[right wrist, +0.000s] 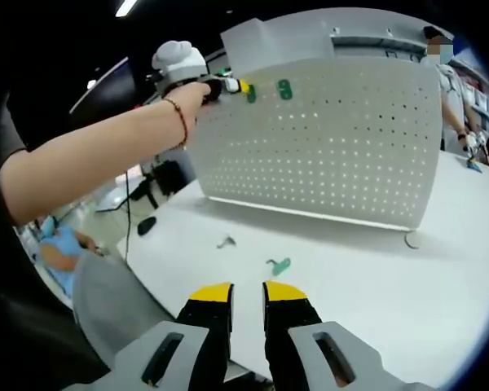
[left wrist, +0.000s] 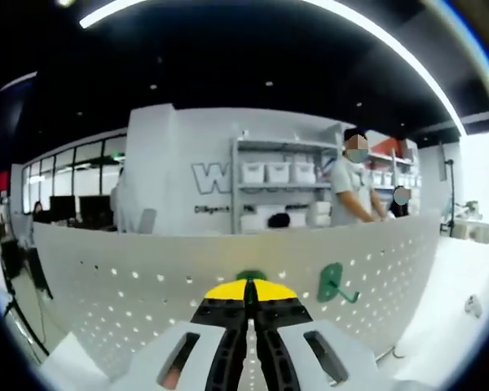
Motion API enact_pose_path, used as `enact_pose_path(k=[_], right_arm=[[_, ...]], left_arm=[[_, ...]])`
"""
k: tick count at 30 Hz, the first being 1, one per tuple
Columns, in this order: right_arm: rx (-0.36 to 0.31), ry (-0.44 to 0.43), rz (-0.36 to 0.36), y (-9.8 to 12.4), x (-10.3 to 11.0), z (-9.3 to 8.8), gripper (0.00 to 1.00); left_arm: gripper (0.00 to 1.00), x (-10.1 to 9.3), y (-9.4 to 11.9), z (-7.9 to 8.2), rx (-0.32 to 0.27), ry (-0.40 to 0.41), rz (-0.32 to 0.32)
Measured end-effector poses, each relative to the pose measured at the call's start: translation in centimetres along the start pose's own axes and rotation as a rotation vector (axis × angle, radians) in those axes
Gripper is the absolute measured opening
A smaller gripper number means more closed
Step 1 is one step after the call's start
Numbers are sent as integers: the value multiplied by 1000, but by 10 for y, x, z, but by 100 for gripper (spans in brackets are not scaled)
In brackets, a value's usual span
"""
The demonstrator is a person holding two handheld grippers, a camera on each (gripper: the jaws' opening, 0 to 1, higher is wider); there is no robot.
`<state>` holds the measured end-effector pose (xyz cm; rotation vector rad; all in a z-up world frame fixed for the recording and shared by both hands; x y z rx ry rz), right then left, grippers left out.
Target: Insert the hook assembly into the mounting plate slot until the hook locks in place.
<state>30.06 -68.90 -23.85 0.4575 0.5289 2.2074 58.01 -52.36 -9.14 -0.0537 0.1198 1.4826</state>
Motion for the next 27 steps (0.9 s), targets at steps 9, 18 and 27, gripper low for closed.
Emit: enact_pose_path(k=[9,18,27], right_arm=[[-4,-3,-1,0,-1,0,12],[2,-4,9,-2,3,-3,12],[-6,1,7,-1,1,1,12]], left_arm=[[1,-4,-2,5,-3,26,-22],[1,3,-1,19,-41,65,-39],[1,-4,3,22,-71,44,-40]])
Point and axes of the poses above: the point that each gripper's makers call its tool centre point, and the gripper's own axes: y roughly backward along the fingers, x roughly to its left, z roughly out of its top, the point moved 1 cm from there along y, roughly backward along the fingers, and after that the axes turned 6 degrees about y, right-handed, at the moved point
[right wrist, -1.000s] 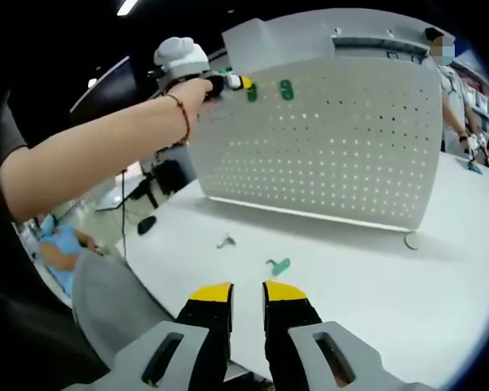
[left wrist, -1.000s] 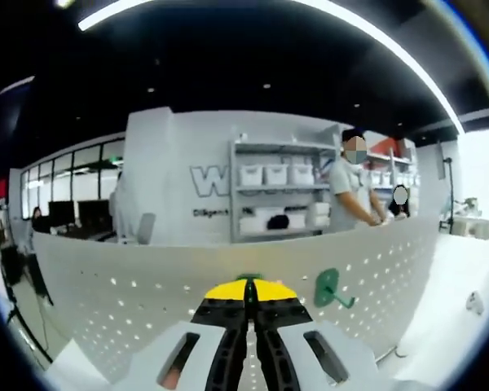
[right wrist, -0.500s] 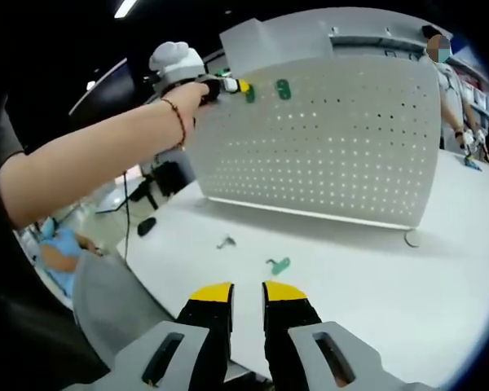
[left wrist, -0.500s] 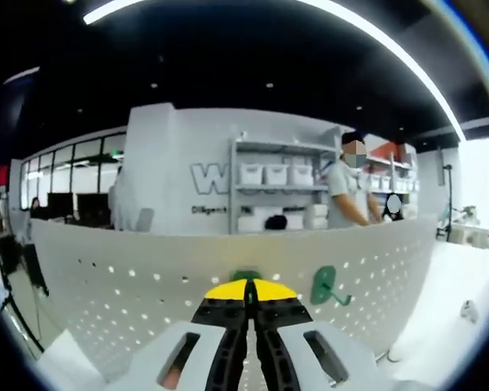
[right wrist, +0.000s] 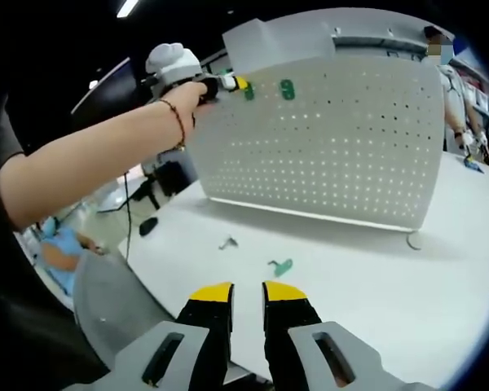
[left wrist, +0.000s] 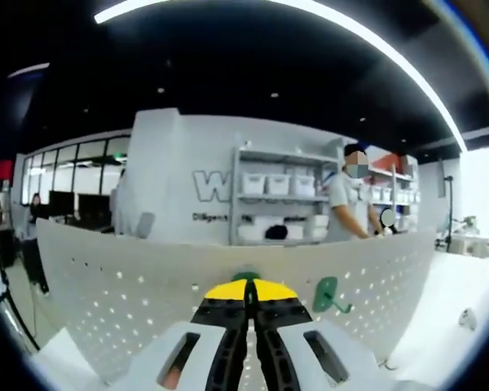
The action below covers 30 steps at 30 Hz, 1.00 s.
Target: Insert the hook assembly into the mounting plate slot until the hook locks in place.
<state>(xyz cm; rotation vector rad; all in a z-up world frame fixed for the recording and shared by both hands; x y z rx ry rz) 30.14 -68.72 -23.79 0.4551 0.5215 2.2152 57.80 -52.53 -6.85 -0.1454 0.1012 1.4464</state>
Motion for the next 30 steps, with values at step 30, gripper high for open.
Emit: enact_pose_path(k=[30], right_arm=[[8,-26,-7,-1,-4,-3,12]], left_arm=[[1,-1,3,-13,-13,-47,12]])
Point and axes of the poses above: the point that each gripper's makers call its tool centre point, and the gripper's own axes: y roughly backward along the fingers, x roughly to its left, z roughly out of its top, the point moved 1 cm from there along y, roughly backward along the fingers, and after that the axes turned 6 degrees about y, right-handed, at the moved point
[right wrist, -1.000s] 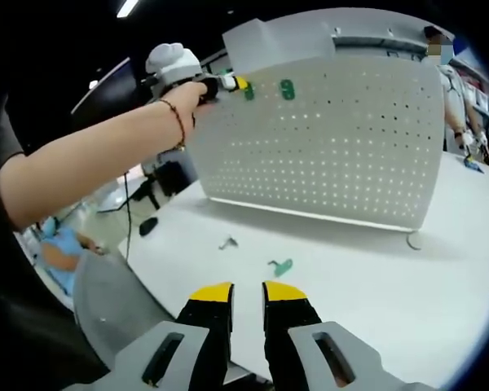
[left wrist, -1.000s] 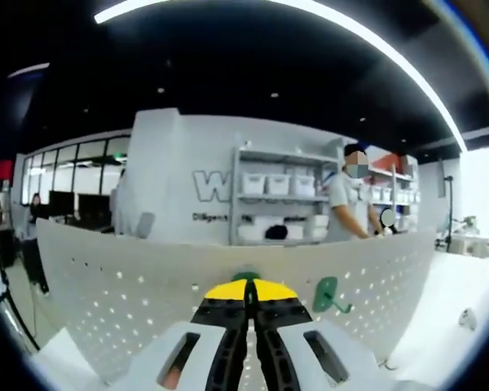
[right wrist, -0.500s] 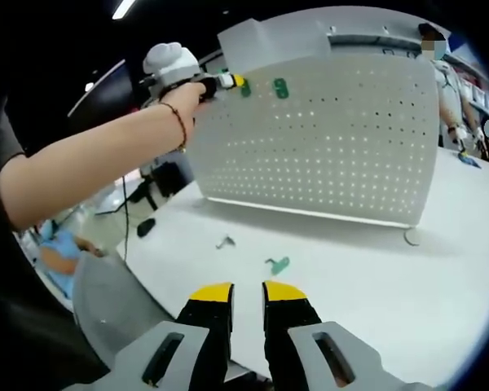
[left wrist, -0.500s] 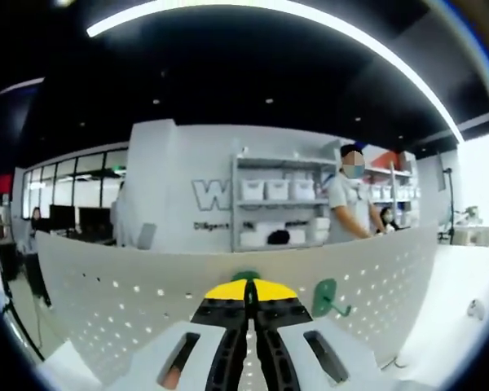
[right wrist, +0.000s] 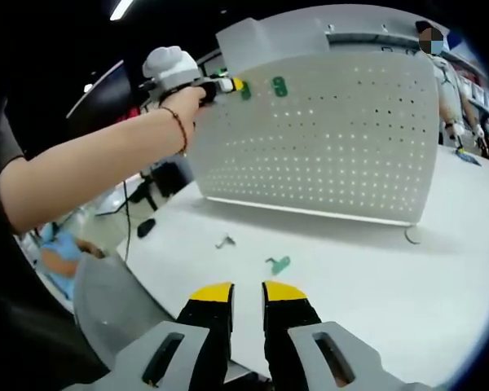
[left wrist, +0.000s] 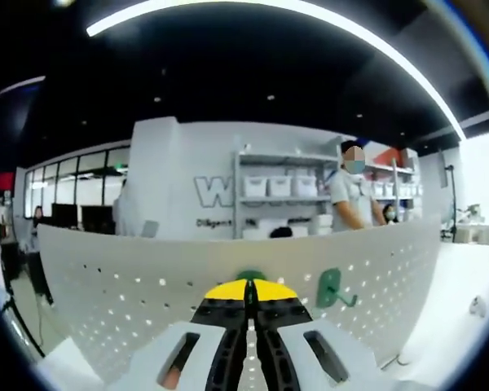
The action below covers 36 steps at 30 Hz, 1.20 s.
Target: Insert the hook assembly into the mounting plate slot until the hook locks in place.
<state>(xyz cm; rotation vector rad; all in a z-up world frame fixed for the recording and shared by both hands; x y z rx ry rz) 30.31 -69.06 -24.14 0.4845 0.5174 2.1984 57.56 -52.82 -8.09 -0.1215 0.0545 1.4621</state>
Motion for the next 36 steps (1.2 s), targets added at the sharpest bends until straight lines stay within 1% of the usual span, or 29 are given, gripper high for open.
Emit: enact_pose_path(k=[4,5,8,11,14,15,16,18,21,22,24,25,26,27,29,31,32,33,34,35,36], right_arm=[[-1,-6,-6,1,-2,0,12],[-3,-7,-7,1,-2,0,12],[1,2,-2,-1,-2,0,12],[0,28,-2,-6,-4,6,12],[-16,57,2,-13,-8,20,12],[-20,64,4,-15,-8,24,12],[-23,78,6,-18,-8,29,12],[-37,93,7,-22,-9,38,12],[-50,103,16,-27,-8,47,12],[-61,109,21,-30,-7,52,12],[-70,118,31,-34,-5,60,12],[-78,124,36,-36,-4,64,12],[-88,132,42,-39,-3,71,12],[-103,139,46,-41,-2,78,12],[-120,148,53,-45,-2,89,12],[-135,160,60,-48,-1,98,13],[-137,161,63,-49,-1,101,13],[-144,164,66,-50,0,104,13],[-145,168,69,-51,0,107,13],[-148,169,70,-51,-1,108,13],[-155,168,72,-52,-1,111,13]], left_arm=[[1,-3,3,3,-21,16,-5],[1,-5,4,4,-21,8,-11],[1,-10,8,1,-3,10,-38],[1,-15,16,-2,16,6,-64],[1,-17,25,-6,35,5,-84],[1,-17,28,-7,38,-6,-85],[1,-17,32,-12,64,-4,-95],[1,-17,40,-14,71,-7,-100],[1,-21,55,-22,102,-12,-125],[1,-24,61,-26,117,-5,-143],[1,-28,72,-30,129,-2,-160],[1,-33,80,-35,150,5,-184],[1,-35,85,-37,161,3,-195],[1,-40,93,-41,175,16,-215],[1,-49,106,-47,200,15,-255],[1,-55,117,-50,212,10,-279],[1,-58,122,-52,223,31,-293],[1,-63,127,-54,237,72,-311],[1,-64,130,-54,236,75,-317],[1,-66,135,-55,240,57,-322],[1,-68,138,-55,243,58,-329]])
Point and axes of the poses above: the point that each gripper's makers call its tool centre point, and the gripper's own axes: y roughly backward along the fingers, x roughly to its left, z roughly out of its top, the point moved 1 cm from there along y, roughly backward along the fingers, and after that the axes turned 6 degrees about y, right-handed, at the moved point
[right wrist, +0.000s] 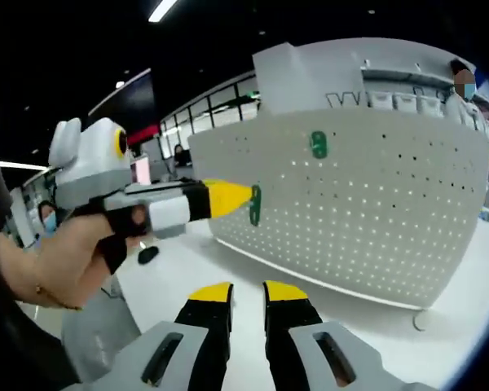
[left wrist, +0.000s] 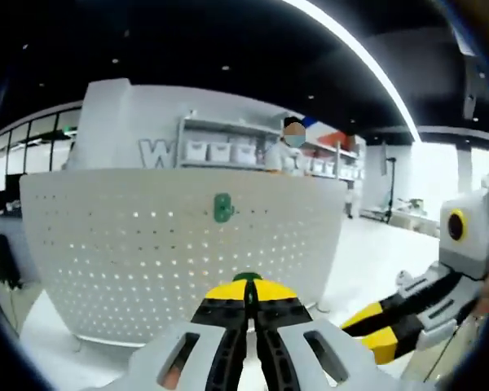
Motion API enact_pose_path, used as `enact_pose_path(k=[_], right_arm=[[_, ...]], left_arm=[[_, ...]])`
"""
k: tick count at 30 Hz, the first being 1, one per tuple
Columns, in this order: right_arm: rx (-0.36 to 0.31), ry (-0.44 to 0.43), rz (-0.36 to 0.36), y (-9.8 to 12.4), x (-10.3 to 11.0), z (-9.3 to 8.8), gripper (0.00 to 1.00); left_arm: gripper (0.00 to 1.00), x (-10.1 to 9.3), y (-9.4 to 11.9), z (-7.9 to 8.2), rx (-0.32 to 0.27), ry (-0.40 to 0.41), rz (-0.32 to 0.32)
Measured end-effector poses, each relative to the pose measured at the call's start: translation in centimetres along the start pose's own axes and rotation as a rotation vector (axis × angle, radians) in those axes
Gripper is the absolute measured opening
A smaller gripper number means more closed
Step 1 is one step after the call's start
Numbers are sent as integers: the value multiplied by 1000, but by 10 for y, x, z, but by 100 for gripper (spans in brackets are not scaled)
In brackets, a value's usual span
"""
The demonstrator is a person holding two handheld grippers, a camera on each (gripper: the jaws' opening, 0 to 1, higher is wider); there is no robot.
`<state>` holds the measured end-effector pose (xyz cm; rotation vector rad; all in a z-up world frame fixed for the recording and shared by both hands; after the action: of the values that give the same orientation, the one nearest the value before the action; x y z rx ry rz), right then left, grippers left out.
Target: Insert the hook assembly into the mounting plate slot until the hook locks in place.
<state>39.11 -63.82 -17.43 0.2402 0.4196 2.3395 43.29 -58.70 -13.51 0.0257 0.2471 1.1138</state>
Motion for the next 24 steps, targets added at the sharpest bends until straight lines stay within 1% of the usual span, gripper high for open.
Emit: enact_pose_path(k=[6,8,12,16,20,24], right_arm=[[-16,-24,14,-3,2,6,13],[-24,-31,19,-3,4,8,13],[-27,-28,24,-3,5,10,13],[-37,-35,27,-2,5,13,12],[-40,-37,38,-3,7,15,12],[-43,-40,51,-3,10,15,6]], left_arm=[[1,-22,14,-13,25,47,-77],[1,-26,18,-15,26,61,-90],[1,-27,23,-16,25,71,-103],[1,-27,26,-17,24,102,-115],[1,-32,27,-19,26,113,-134],[1,-33,28,-21,28,120,-136]])
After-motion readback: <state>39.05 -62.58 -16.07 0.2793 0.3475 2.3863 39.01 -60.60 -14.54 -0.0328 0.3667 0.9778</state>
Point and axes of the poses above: the point that each gripper's makers call its tool centre point, and the gripper's own axes: y roughly backward along the fingers, x roughly to its left, z roughly out of its top, the point moved 1 cm from there along y, roughly backward along the fingers, and after that the axes turned 6 degrees about y, right-handed, at the moved point
